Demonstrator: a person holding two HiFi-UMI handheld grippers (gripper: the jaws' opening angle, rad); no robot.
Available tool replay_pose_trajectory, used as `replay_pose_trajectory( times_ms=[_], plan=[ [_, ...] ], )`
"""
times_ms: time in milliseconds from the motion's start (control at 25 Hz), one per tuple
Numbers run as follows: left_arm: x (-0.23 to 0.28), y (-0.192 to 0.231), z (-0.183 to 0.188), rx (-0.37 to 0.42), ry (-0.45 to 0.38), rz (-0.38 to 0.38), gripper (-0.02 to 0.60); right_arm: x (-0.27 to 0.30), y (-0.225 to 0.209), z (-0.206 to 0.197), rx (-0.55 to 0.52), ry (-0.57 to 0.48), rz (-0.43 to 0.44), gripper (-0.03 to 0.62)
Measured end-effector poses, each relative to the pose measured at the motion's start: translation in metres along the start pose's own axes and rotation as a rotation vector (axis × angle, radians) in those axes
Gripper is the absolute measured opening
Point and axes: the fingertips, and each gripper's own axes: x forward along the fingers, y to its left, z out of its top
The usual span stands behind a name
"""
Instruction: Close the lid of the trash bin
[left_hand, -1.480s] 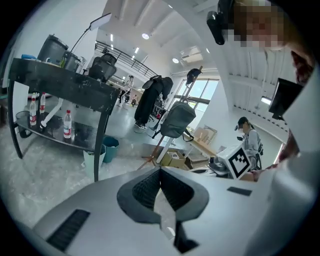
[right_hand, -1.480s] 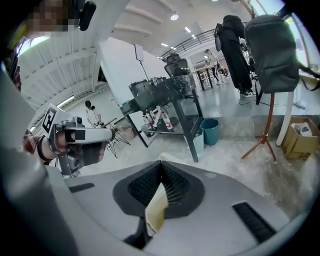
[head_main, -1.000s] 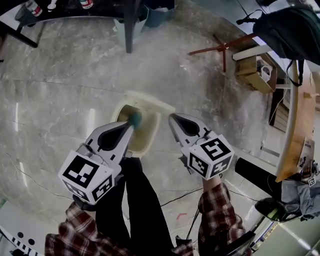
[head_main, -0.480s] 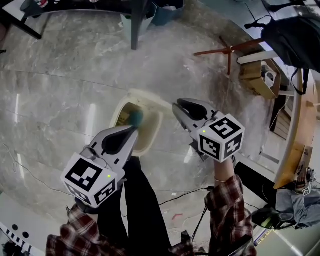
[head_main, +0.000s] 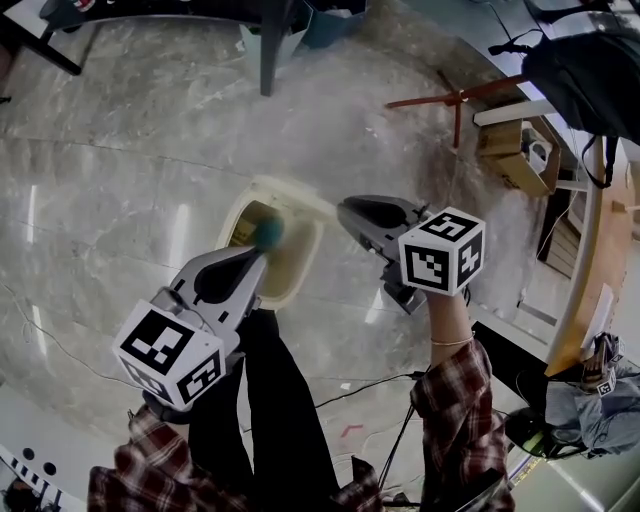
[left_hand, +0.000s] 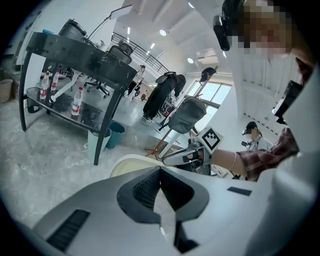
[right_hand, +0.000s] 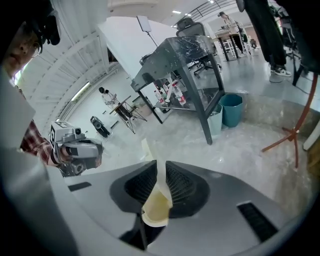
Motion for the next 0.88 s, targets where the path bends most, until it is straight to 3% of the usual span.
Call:
replay_pose_trajectory(
  times_ms=[520,880],
  plan=[
    [-0.017,0.004,-0.012,-0.011,0.015,0.026,0.012,0.011,0.062,-0.058,-0.088,0.088,0.04,0.064],
    [-0.026,0.03,-0.051,-0.013,0.067,0.064,0.012,0.04,0.098,-0.121,-0.076,0.109,0.049,0.064]
  ],
)
